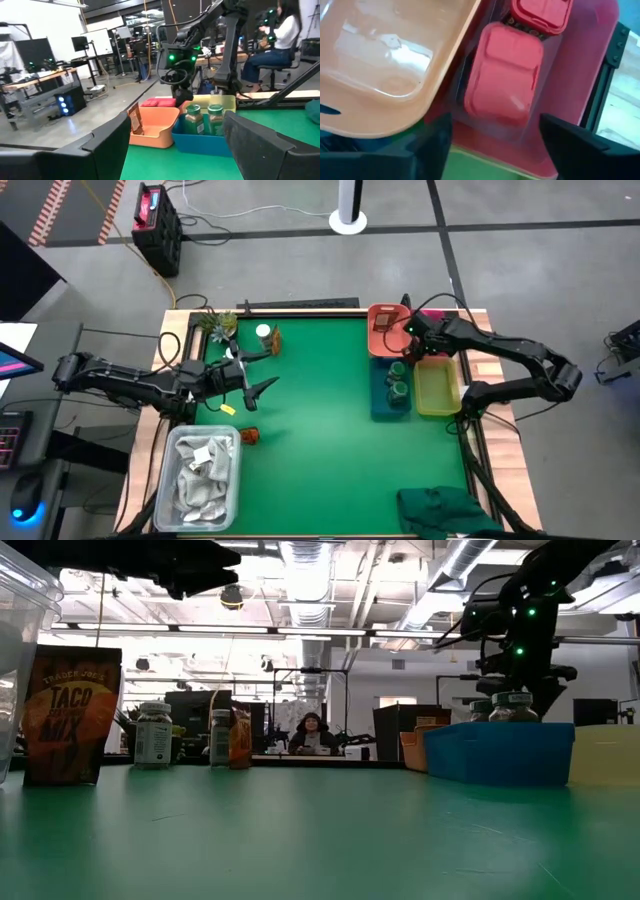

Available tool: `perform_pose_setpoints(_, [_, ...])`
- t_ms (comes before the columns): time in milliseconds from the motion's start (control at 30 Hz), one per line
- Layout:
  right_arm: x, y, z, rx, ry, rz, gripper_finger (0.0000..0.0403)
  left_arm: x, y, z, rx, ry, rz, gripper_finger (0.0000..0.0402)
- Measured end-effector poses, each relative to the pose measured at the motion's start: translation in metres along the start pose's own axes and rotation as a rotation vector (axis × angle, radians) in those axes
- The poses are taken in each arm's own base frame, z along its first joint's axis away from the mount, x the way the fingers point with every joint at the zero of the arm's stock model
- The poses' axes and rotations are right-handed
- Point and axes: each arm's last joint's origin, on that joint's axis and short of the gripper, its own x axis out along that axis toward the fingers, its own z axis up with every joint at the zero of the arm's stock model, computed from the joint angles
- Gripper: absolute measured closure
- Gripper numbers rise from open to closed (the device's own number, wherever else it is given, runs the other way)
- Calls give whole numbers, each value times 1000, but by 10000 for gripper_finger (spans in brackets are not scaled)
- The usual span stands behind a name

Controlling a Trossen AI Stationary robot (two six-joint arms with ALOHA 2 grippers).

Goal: Sort spices by type
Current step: Put the red seasoning bottle into the red bin, then put the left white seasoning bottle into the yellow bin

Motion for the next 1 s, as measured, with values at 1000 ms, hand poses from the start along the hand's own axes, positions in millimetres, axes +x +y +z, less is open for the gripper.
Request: perform_pose_setpoints(1000, [-108,83,45,-223,-734,461,40,-30,24,-5,-67,196,325,100])
